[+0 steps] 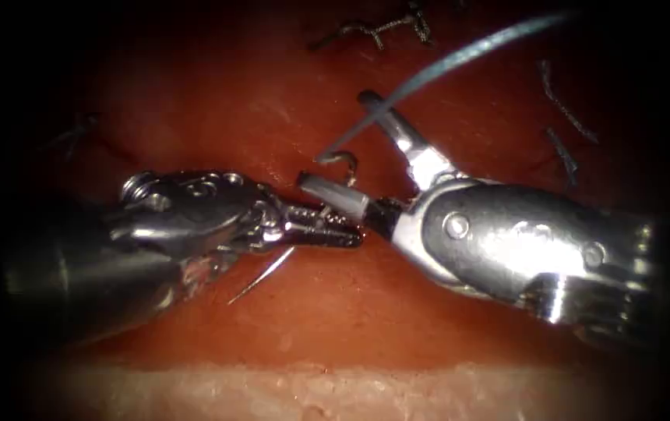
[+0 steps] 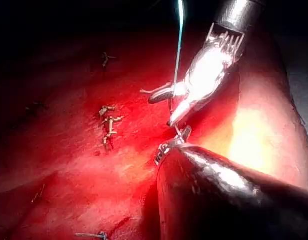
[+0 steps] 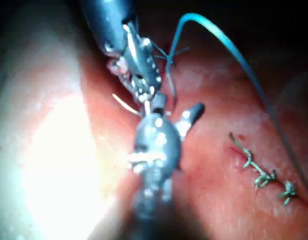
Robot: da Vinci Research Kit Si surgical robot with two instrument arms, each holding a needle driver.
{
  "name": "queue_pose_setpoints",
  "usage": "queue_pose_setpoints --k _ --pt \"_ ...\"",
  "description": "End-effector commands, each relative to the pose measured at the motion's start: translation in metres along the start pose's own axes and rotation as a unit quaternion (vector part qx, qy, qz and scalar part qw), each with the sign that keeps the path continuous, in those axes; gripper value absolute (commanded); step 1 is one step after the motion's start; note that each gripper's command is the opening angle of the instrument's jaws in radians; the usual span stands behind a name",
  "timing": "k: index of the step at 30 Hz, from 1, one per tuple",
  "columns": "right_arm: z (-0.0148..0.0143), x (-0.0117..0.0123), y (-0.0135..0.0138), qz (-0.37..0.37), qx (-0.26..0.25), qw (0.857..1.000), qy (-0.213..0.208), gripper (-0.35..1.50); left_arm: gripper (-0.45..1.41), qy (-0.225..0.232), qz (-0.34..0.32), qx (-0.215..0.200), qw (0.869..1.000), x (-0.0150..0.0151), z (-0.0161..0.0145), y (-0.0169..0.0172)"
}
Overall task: Wound Closure
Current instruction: Pass the needle to the right gripper.
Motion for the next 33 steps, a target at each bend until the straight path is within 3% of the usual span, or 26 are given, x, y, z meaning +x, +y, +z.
queue_pose_setpoints --k 1,2,11,18,19,22,23,33 --pt "0.0004 -0.0003 -0.0003 0.000 0.002 1.000 0.002 -0.06 -0.45 0.000 0.001 -0.001 1.000 0.0001 0.0006 -0.0004" --pt "0.0002 -0.0004 -0.0003 0.006 0.006 1.000 0.004 -0.35 -0.45 0.000 0.001 -0.001 1.000 0.0001 0.0006 -0.0004" --pt "-0.0007 -0.0010 -0.0002 0.013 0.029 0.999 -0.011 -0.35 -0.45 -0.001 0.010 -0.001 1.000 0.0002 0.0005 -0.0003" --pt "-0.0008 -0.0015 -0.0002 -0.034 0.046 0.998 -0.010 -0.35 -0.45 -0.001 0.014 -0.002 1.000 0.0005 0.0003 -0.0002" --pt "-0.0007 -0.0016 -0.0002 -0.037 0.048 0.998 -0.010 -0.35 -0.18 -0.001 0.019 -0.003 1.000 0.0007 0.0003 -0.0001" --pt "-0.0005 -0.0019 -0.0001 -0.049 0.056 0.997 -0.005 -0.35 0.32 -0.003 0.044 -0.006 0.999 0.0011 0.0002 0.0001" --pt "-0.0004 -0.0021 0.0000 -0.058 0.061 0.996 -0.002 -0.35 0.59 -0.003 0.058 -0.006 0.998 0.0013 0.0001 0.0001" --pt "0.0000 -0.0027 0.0019 -0.085 0.093 0.992 0.016 -0.35 0.81 -0.004 0.068 -0.011 0.998 0.0014 -0.0007 0.0005"
